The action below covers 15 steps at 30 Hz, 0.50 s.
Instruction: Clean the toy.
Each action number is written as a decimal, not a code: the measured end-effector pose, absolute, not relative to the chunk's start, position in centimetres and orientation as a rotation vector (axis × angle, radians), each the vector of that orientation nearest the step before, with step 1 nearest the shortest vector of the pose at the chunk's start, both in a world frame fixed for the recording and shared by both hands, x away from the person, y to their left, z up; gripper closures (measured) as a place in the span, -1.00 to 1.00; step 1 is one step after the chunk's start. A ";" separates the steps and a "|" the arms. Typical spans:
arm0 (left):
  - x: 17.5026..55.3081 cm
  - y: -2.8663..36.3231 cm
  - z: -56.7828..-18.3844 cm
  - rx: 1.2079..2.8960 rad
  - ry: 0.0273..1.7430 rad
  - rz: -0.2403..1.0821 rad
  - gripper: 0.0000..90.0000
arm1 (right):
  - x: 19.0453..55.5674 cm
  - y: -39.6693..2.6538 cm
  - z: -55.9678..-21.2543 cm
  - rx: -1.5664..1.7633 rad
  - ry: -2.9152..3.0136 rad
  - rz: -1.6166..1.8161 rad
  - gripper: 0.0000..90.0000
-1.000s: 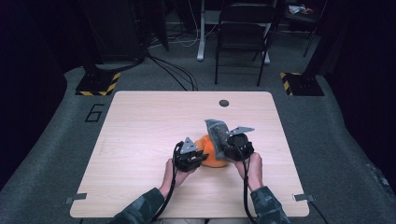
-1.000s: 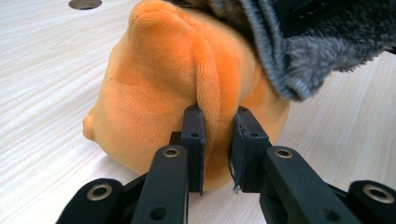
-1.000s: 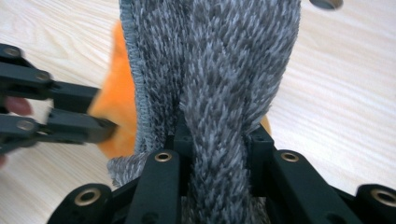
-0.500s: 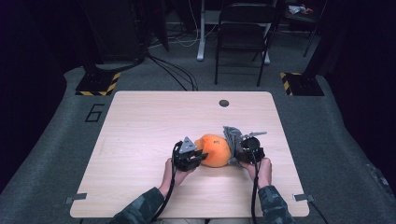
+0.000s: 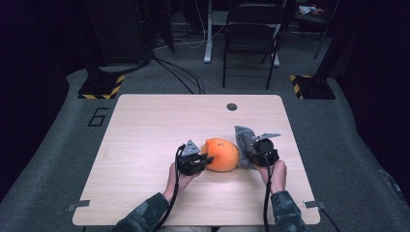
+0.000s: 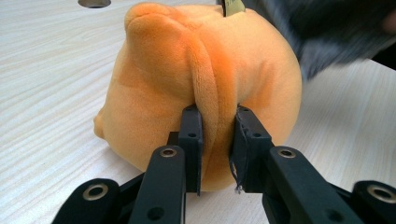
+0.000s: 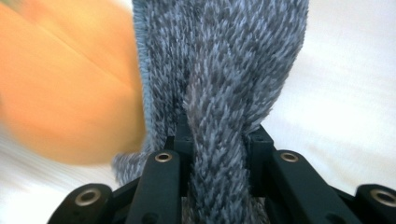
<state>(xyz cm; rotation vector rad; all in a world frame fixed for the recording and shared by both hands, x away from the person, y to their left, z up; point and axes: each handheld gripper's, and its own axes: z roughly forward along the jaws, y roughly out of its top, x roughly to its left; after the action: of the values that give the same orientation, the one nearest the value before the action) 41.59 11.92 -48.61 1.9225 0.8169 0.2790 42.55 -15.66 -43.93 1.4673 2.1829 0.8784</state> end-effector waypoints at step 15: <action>41.1 11.6 -47.7 1.937 0.769 0.367 -0.12 | 42.0 -12.6 -44.2 1.364 2.275 0.986 0.60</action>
<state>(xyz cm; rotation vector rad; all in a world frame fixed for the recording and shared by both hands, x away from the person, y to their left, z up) 41.11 11.64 -47.65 1.9367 0.7690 0.3670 42.03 -12.62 -44.16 1.3642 2.2745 0.9864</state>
